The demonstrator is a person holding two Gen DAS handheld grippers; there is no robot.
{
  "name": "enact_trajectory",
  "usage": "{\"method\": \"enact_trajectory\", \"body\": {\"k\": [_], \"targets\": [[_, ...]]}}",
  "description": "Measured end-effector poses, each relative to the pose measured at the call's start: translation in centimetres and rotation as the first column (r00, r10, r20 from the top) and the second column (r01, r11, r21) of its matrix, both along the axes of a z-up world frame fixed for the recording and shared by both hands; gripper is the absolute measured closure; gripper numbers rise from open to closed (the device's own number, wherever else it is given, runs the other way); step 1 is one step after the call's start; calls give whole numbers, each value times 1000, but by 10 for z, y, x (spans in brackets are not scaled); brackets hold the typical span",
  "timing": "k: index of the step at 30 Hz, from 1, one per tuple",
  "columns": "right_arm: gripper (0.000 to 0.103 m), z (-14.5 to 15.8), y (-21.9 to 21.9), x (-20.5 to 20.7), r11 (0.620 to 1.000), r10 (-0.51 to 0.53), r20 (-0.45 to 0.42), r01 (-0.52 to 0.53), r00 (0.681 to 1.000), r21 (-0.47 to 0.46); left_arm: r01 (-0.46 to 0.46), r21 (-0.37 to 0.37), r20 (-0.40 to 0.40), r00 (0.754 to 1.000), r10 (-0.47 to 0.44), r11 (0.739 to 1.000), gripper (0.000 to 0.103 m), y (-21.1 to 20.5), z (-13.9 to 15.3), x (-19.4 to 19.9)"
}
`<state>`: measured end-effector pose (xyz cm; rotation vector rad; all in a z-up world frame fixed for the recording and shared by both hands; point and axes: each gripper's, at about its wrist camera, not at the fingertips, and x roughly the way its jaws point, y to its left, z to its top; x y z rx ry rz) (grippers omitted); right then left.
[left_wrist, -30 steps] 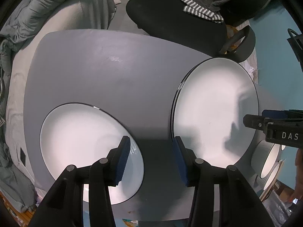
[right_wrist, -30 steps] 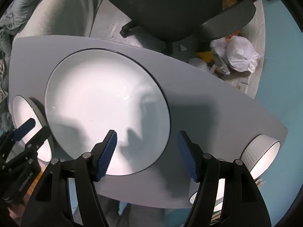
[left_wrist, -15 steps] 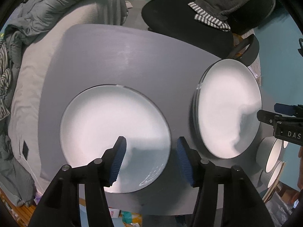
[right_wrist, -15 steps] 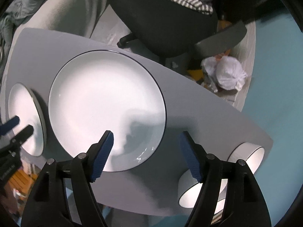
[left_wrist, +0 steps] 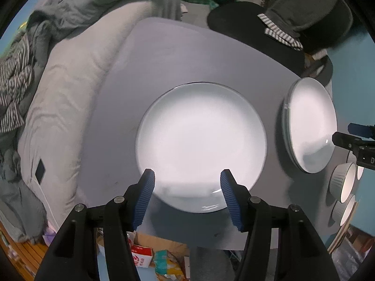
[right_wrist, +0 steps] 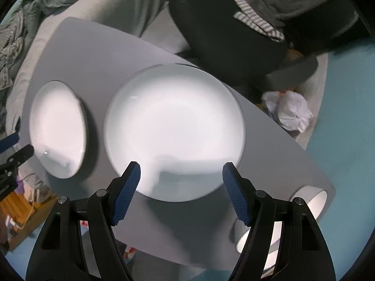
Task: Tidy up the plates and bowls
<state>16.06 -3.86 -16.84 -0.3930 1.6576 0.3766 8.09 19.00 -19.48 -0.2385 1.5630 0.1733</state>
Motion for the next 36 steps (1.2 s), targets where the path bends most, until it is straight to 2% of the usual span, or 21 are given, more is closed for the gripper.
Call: {"method": "enact_trajectory", "body": {"k": [11, 22, 28, 36], "targets": [[31, -2, 71, -10, 992, 62, -30, -59, 998, 109, -121, -34, -29, 992, 120, 992, 44, 55, -17, -22], [31, -35, 128, -8, 978, 103, -83, -86, 991, 188, -168, -86, -45, 985, 165, 982, 44, 90, -40, -27], [31, -53, 139, -7, 976, 87, -119, -60, 989, 207, -172, -123, -62, 984, 165, 977, 44, 91, -57, -17], [31, -68, 132, -8, 978, 44, -140, -14, 989, 208, -168, -152, -83, 984, 157, 974, 44, 88, -71, -8]]}}
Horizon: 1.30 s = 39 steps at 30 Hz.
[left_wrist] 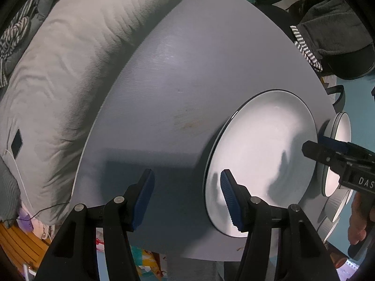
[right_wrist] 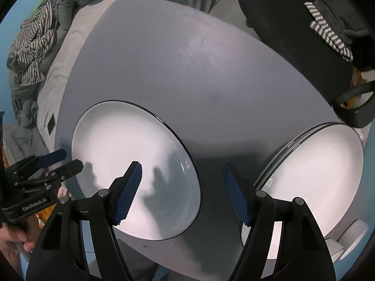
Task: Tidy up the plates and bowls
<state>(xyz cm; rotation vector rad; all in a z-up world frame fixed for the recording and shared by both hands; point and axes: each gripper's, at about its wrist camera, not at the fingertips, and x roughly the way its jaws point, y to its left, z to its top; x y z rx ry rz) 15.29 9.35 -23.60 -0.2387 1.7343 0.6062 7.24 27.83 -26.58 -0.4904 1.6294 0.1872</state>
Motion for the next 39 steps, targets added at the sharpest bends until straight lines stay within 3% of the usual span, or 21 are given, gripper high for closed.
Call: {"method": "enact_trajectory", "body": {"k": [8, 10, 14, 22, 26, 39], "targets": [[31, -11, -7, -4, 999, -36, -45, 37, 998, 32, 12, -17, -2, 1000, -12, 1000, 44, -9, -5, 1], [34, -15, -10, -5, 998, -49, -70, 52, 996, 44, 16, -16, -4, 1000, -16, 1000, 44, -11, -7, 1], [51, -19, -9, -8, 997, -53, -109, 59, 993, 51, 23, -21, -2, 1000, -23, 1000, 44, -11, -8, 0], [68, -16, -14, -9, 997, -54, -105, 60, 993, 50, 10, -46, 10, 1000, -10, 999, 78, -10, -10, -1], [84, -20, -21, -8, 998, -59, -87, 62, 994, 32, 11, -49, 23, 1000, -10, 999, 85, -17, -8, -1], [85, -22, -25, -13, 996, -80, -83, 83, 993, 32, 47, -8, 25, 999, -47, 999, 85, -27, -6, -2]]}}
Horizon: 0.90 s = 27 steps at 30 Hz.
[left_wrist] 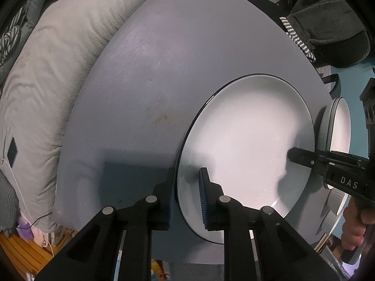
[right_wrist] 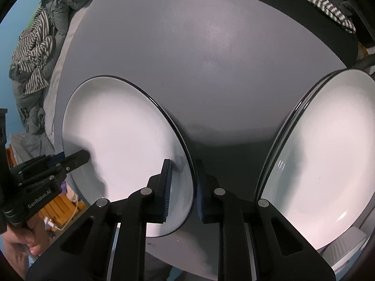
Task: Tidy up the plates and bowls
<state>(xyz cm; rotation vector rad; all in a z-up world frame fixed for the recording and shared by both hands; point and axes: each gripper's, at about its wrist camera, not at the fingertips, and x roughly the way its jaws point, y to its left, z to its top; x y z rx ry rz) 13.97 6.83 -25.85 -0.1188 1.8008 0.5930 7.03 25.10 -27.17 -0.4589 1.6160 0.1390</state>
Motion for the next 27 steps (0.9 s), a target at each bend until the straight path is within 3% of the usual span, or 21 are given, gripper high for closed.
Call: {"method": "enact_trajectory", "body": {"k": [27], "targets": [[87, 32, -14, -4, 1000, -12, 23, 12, 1000, -5, 39, 18, 34, 999, -39, 999, 85, -24, 33, 9]]}}
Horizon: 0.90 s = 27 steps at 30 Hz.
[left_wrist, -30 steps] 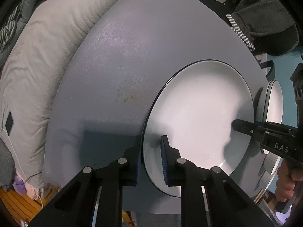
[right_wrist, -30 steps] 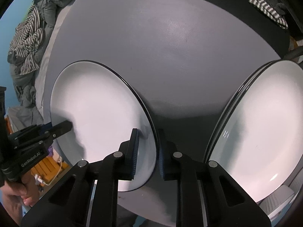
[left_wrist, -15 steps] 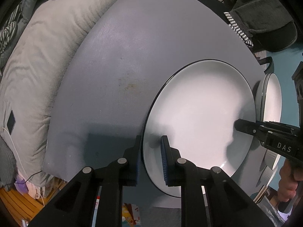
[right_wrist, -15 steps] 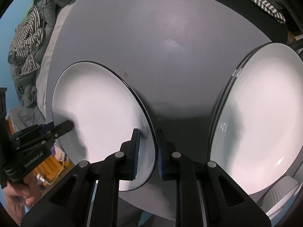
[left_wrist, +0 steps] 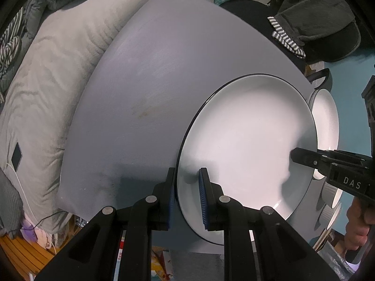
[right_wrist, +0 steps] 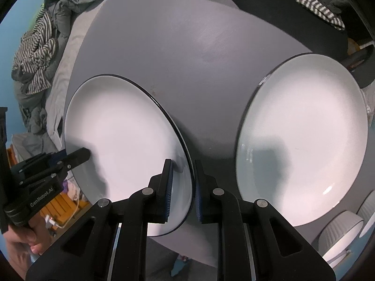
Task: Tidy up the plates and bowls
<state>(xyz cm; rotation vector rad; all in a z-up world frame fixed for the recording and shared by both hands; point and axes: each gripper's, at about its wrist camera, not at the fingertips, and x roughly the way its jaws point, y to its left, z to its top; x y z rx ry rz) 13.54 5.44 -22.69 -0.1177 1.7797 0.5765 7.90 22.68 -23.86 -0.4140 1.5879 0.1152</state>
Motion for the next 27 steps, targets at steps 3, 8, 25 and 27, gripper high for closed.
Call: {"method": "enact_trajectory", "body": {"k": [3, 8, 25, 27], "targets": [[87, 5, -3, 1, 1000, -8, 7, 8, 1000, 1, 8, 2, 7, 1000, -8, 1000, 85, -6, 6, 3], [87, 12, -14, 5, 1000, -18, 18, 18, 1000, 4, 31, 4, 24, 999, -31, 1000, 85, -19, 15, 8], [87, 30, -68, 14, 995, -103, 47, 103, 994, 10, 126, 16, 45, 991, -127, 992, 85, -76, 38, 31], [87, 30, -77, 17, 993, -118, 48, 117, 992, 10, 142, 17, 45, 989, -143, 990, 85, -83, 40, 35]]}}
